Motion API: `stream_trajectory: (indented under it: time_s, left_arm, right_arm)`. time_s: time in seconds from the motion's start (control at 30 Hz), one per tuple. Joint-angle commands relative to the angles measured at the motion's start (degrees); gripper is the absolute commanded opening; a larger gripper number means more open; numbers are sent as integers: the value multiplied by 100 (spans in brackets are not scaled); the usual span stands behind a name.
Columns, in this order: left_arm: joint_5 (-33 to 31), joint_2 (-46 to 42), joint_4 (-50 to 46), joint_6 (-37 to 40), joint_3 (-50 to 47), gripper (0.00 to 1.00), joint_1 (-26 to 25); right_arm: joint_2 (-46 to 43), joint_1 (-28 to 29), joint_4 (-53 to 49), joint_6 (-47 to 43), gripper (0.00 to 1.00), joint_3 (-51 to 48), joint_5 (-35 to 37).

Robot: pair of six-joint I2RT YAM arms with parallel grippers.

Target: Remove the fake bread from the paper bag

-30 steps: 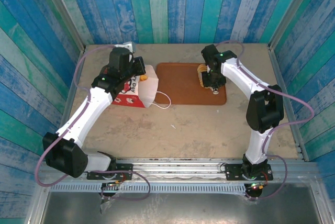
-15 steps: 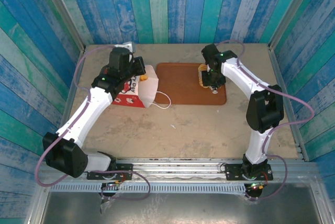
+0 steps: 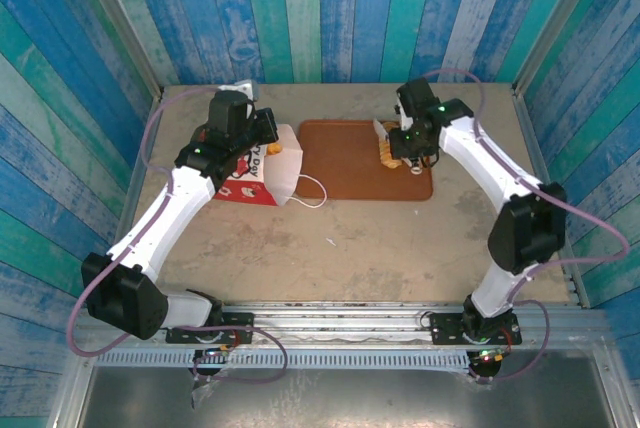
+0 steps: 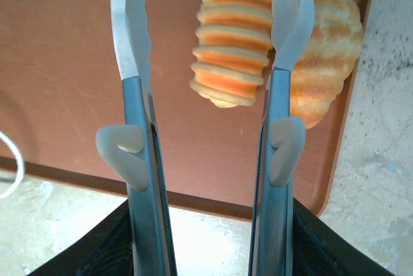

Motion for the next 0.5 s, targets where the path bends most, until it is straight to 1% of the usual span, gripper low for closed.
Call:
stream_trajectory:
  time_s: [0.0, 0.17, 0.4, 0.47]
  left_arm:
    - [-21, -177, 151, -8, 75, 0, -19]
    - [-49, -199, 134, -16, 68, 0, -12]
    - [-69, -240, 124, -22, 59, 0, -19]
    - [-70, -244, 116, -17, 59, 0, -19]
  right_arm:
    - [-598, -19, 621, -329, 53, -438, -202]
    - [-1431, -25, 1455, -516, 52, -1149, -386]
    - [-2376, -34, 2423, -562, 52, -2139, -166]
    - [-2534, -41, 2536, -609, 52, -2296, -344]
